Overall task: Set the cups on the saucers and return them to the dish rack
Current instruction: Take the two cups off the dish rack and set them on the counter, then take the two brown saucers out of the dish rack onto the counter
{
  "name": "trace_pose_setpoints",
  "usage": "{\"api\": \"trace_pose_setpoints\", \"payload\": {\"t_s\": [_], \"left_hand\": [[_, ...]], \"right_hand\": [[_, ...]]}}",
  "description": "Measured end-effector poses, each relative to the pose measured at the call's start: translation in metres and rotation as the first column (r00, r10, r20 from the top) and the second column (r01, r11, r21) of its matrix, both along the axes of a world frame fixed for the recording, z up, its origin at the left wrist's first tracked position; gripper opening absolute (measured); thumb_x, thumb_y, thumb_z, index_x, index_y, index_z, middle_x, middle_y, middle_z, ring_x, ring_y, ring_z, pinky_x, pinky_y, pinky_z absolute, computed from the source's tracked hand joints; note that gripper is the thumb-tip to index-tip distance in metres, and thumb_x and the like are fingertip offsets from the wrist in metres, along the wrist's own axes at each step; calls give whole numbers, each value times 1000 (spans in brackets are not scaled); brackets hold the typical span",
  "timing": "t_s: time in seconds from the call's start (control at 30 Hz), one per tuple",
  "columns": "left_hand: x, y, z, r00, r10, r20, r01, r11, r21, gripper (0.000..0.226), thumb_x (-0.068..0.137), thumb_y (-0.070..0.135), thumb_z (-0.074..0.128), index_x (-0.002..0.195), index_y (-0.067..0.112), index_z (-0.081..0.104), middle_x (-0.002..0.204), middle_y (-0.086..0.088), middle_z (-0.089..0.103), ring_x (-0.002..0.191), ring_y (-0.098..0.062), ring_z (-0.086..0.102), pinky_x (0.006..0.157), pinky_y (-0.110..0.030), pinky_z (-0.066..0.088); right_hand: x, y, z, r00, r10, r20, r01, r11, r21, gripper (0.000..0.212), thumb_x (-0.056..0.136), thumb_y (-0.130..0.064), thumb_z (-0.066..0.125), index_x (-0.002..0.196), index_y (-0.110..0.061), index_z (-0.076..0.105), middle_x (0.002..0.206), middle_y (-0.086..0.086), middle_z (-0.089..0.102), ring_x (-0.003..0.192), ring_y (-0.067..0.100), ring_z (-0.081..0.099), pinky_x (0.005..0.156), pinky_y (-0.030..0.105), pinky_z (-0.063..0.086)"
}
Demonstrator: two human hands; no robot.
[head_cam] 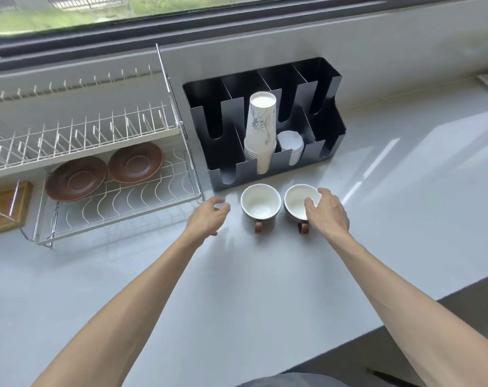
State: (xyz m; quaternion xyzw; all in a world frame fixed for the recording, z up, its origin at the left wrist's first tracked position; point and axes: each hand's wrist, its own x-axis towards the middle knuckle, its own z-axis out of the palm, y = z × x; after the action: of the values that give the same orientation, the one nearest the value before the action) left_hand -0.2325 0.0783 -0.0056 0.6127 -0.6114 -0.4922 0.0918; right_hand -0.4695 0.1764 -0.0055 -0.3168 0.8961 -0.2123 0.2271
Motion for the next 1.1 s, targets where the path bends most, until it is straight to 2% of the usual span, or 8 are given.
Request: {"api": "trace_pose_setpoints", "payload": {"t_s": [0.03,0.13,0.33,0.43,0.57,0.7,0.87,1.1], "left_hand": [[8,-1,6,996,-46,70,51,997,-61,45,95,39,47,137,26,54,109,1,68,104,-28,67,91,-42,56],[37,-4,18,958,-70,278,139,961,-238,48,96,46,42,141,32,51,133,0,65,124,-29,57,103,-43,45],[102,-2,38,870,-10,494,265,853,-449,49,100,43,42,146,28,45,139,-6,59,125,-31,55,96,-44,45],[138,2,45,821,61,567,282,822,-496,51,100,44,42,147,26,43,139,-4,59,122,-32,57,95,-43,44],[190,4,49,790,170,589,210,828,-520,51,100,44,41,148,26,42,138,-2,59,119,-30,58,93,-42,45],[223,3,53,787,257,561,117,831,-544,51,100,42,42,147,23,44,137,-4,60,119,-31,59,92,-42,45],[235,-12,50,793,291,535,74,825,-560,49,100,43,43,146,24,46,133,-5,62,114,-31,62,87,-41,48],[219,-61,34,791,283,543,69,840,-539,53,101,45,39,150,23,40,135,-4,60,116,-30,59,94,-41,44]], "right_hand": [[7,-3,4,999,37,-33,-38,999,-13,54,97,-35,46,147,-15,40,149,12,46,135,33,44,106,45,36],[35,-16,14,973,179,-148,-190,980,-60,53,98,-34,46,147,-14,40,151,10,45,137,32,42,110,46,33],[107,-44,36,822,413,-392,-508,843,-176,49,96,-29,54,141,-12,50,143,10,54,128,34,53,100,48,42],[143,-58,43,762,487,-427,-601,778,-183,48,96,-28,56,141,-12,51,145,12,53,130,33,52,100,48,42],[193,-77,50,691,581,-430,-697,694,-182,46,96,-28,56,139,-12,51,141,11,55,125,34,55,97,49,45],[231,-97,49,660,641,-392,-738,651,-178,48,97,-30,54,141,-12,50,142,9,55,128,31,54,100,49,46],[261,-120,44,665,660,-349,-740,647,-185,49,98,-32,52,144,-16,48,147,8,52,132,29,51,106,46,41],[270,-163,27,668,668,-329,-732,670,-126,49,100,-33,49,146,-17,45,149,6,48,135,27,47,107,43,37]]}}
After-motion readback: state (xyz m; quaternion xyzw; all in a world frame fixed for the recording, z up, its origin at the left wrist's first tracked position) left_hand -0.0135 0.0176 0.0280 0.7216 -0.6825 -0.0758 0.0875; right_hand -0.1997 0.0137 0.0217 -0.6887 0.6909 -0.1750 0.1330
